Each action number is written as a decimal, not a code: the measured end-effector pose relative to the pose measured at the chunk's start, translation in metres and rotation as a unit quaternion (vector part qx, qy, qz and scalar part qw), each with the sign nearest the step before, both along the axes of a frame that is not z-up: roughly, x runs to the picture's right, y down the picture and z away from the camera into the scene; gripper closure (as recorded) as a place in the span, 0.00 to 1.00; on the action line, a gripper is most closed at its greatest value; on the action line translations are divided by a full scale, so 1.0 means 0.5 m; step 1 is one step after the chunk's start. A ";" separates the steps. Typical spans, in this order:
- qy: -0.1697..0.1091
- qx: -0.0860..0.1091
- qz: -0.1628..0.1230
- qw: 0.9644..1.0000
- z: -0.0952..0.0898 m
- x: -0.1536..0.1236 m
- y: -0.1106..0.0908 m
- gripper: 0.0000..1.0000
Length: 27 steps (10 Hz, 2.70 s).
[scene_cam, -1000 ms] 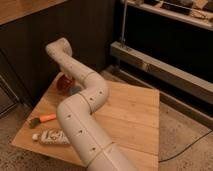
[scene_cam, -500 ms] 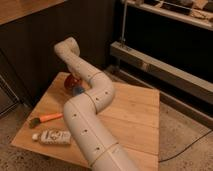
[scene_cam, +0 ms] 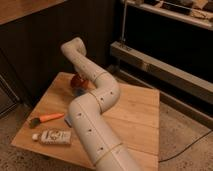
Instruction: Drag the ceramic bowl in a circle
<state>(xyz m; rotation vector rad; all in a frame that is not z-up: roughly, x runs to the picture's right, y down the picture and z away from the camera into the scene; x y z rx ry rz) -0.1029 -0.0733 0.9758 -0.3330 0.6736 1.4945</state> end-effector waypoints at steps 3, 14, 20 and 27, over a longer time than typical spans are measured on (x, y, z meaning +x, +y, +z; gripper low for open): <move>0.024 -0.010 0.010 1.000 -0.013 0.070 -0.002 1.00; -0.053 -0.031 0.081 0.995 -0.020 0.090 0.034 1.00; -0.052 -0.047 0.033 0.997 -0.187 0.185 0.209 1.00; -0.092 -0.123 -0.078 0.985 -0.286 0.097 0.399 1.00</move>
